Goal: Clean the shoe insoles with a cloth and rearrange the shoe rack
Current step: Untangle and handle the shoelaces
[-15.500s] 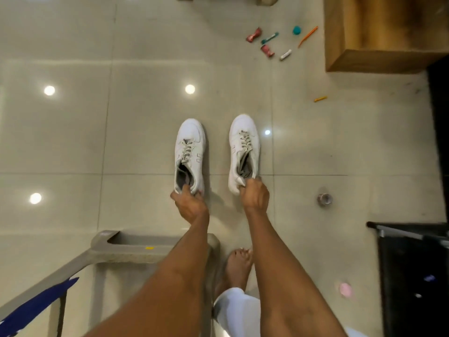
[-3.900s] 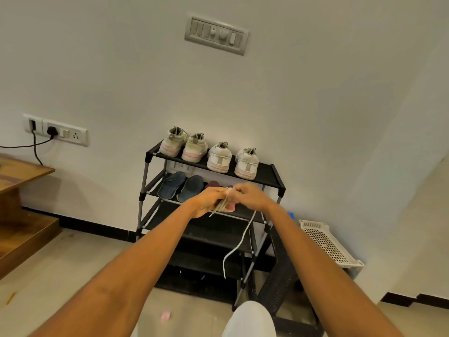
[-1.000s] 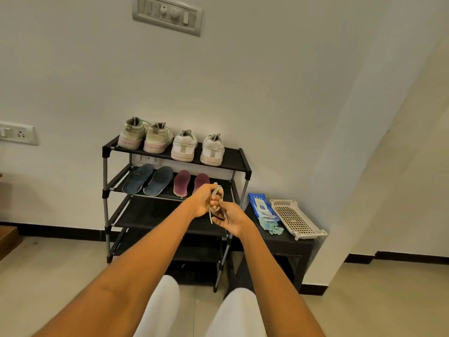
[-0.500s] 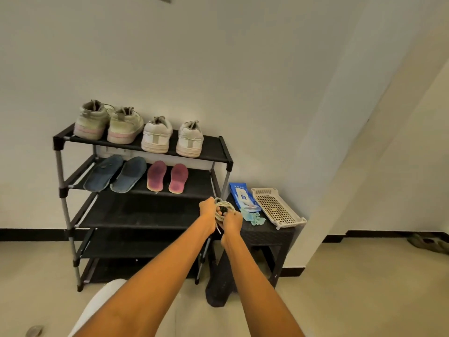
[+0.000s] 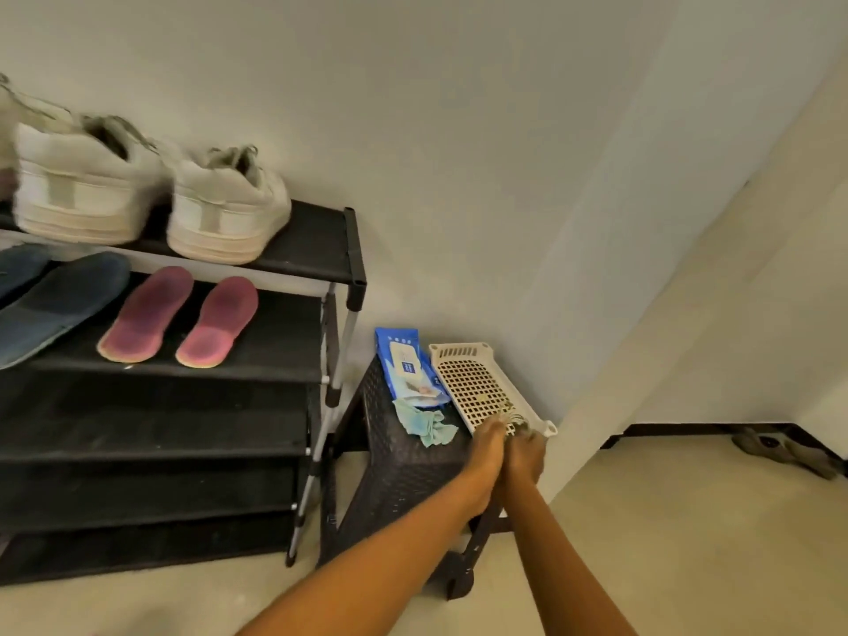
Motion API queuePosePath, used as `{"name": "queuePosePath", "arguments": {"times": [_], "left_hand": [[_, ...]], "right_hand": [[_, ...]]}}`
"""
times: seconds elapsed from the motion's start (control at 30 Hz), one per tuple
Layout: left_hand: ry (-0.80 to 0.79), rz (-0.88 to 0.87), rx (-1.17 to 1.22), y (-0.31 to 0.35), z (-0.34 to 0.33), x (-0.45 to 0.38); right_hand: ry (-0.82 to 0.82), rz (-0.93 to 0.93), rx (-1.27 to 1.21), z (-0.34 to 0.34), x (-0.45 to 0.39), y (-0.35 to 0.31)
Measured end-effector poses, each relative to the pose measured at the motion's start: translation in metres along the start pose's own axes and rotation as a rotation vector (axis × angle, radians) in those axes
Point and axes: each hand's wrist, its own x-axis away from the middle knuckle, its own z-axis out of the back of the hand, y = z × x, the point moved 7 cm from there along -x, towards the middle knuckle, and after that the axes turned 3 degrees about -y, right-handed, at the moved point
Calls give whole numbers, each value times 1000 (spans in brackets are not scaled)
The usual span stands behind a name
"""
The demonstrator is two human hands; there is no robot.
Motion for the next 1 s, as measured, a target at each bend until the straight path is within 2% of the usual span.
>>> {"name": "queuePosePath", "arguments": {"times": [0.13,0.27,0.37,0.57,0.73,0.87,1.0], "left_hand": [[-54,-168,-468,-10,-6,-63],[-87,-526,-1157,-30,-5,-109],[-138,-664,-1402,-45,-4,-126],[-173,-734,-1527,-39,14,-132],[-143,-741,-1549,-34,41,-126],[-91,-769,-1574,-31,47,-123],[-44,-766,-1565,-29,50,-114]], "right_hand": [[185,-20,108,17,-66,7],[142,-11,138,6,-121,10],[67,-41,194,-7,-146,18],[-175,-171,247,-42,-155,31],[-289,-248,280,-62,-140,24],[-300,-198,478,-70,-132,19],[-323,-172,548,-65,-122,12]]}}
